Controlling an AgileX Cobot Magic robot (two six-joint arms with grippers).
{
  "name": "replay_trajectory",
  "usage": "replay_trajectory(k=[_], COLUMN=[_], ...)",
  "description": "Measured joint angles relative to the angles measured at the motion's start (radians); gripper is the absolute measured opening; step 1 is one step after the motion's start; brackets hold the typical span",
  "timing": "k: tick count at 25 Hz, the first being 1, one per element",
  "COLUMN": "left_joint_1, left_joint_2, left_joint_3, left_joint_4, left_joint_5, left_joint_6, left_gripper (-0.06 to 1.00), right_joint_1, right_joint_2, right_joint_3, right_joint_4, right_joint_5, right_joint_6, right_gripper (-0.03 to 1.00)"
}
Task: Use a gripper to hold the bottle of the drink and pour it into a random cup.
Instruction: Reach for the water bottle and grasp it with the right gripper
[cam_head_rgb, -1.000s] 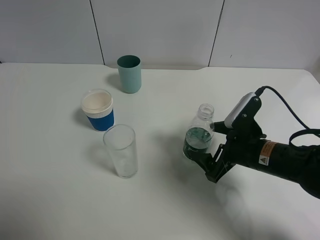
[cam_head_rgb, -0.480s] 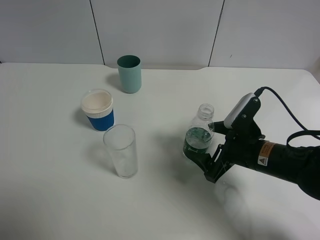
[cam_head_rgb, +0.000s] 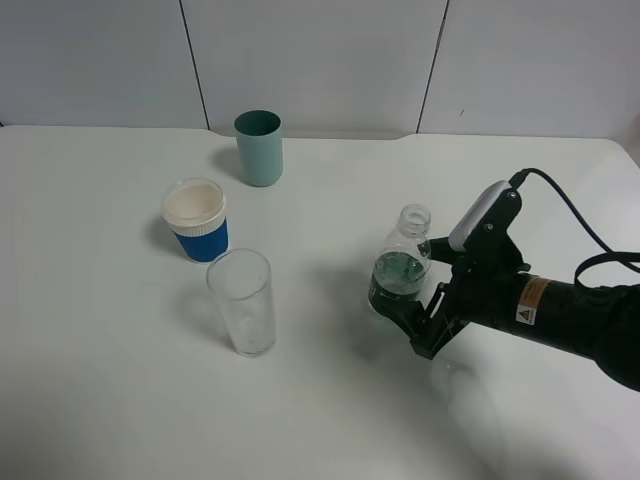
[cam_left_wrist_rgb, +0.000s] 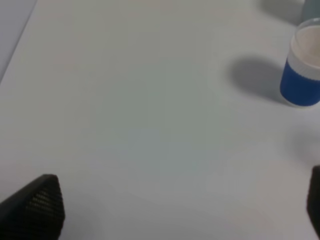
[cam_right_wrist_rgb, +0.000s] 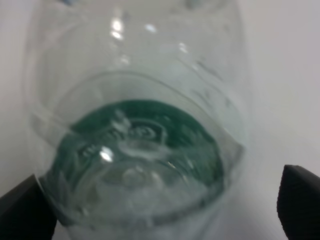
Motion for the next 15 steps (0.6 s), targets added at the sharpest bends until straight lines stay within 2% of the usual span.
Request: replay_trajectory(k=[11, 13, 15], left_joint_1=[0.000, 0.000, 0.000], left_joint_2=[0.000, 0.000, 0.000], left_joint_3=[0.000, 0.000, 0.000], left_joint_4=[0.000, 0.000, 0.000], left_joint_5=[0.000, 0.000, 0.000], left_joint_6=[0.000, 0.000, 0.000], left_gripper=[0.98, 0.98, 0.98], right_joint_1=[0.000, 0.000, 0.000], right_joint_2=[0.001, 0.001, 0.001], right_joint_3=[-0.019, -0.019, -0.019], right_joint_4=[-0.035, -0.035, -0.035], right_joint_5=[0.013, 0.013, 0.013], right_joint_6=[-0.017, -0.024, -0.028], right_gripper=[0.86, 0.83, 0.75])
